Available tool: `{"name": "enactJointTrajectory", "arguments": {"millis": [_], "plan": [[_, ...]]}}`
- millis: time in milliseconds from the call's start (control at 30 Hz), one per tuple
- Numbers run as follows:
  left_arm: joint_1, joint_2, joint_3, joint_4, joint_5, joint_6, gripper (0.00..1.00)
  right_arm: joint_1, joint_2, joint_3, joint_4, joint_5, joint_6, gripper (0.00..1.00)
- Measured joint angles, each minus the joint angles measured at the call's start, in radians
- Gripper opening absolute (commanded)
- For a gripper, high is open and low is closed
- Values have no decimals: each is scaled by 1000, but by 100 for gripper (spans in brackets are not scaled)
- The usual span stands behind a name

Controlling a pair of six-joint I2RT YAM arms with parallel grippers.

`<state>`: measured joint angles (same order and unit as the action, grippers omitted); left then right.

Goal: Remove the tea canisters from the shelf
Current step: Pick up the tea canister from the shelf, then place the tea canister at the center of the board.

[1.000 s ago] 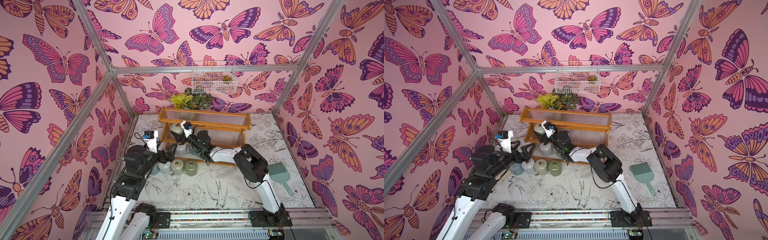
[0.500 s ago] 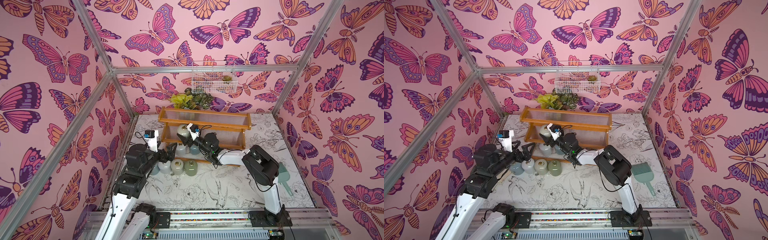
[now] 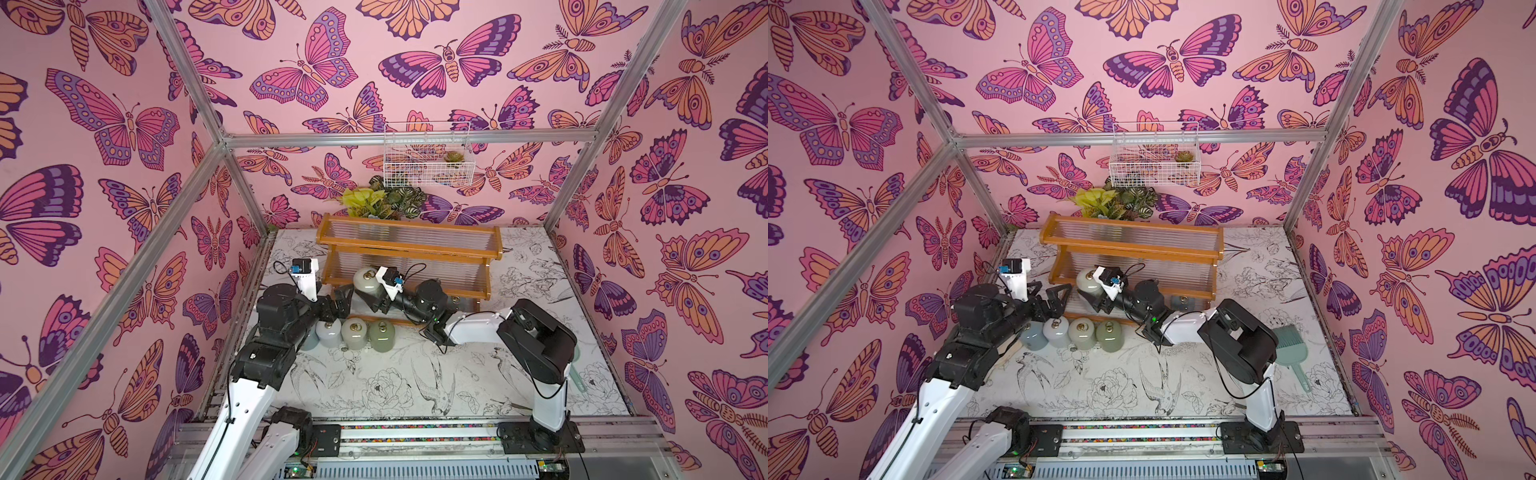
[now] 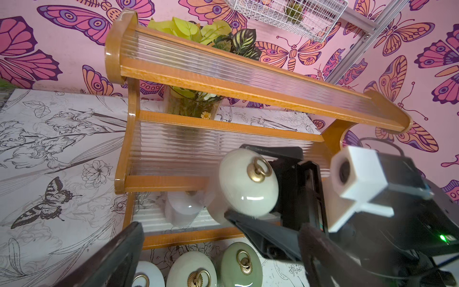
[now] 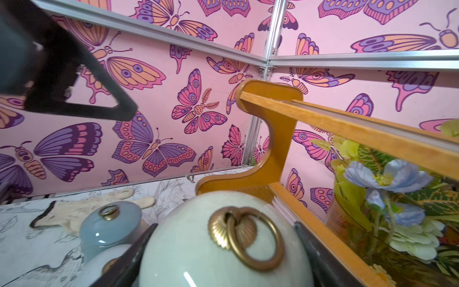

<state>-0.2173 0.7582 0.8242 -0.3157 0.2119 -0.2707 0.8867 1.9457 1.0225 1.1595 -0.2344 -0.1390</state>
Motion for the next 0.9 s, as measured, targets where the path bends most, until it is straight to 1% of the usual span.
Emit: {"name": "enactJointTrajectory", "arguments": {"millis": [267, 500, 667, 900], "plan": [[0, 1, 4, 0, -16, 0, 100, 101, -2, -74, 5, -27, 5, 62], [0, -17, 7, -8, -37, 1, 100, 197, 5, -85, 78, -37, 13, 62], [0, -29, 7, -14, -45, 1, 100, 239, 58, -84, 154, -51, 43, 62], [0, -50, 8, -35, -48, 0, 100, 269, 159, -66, 159, -58, 69, 61]]}}
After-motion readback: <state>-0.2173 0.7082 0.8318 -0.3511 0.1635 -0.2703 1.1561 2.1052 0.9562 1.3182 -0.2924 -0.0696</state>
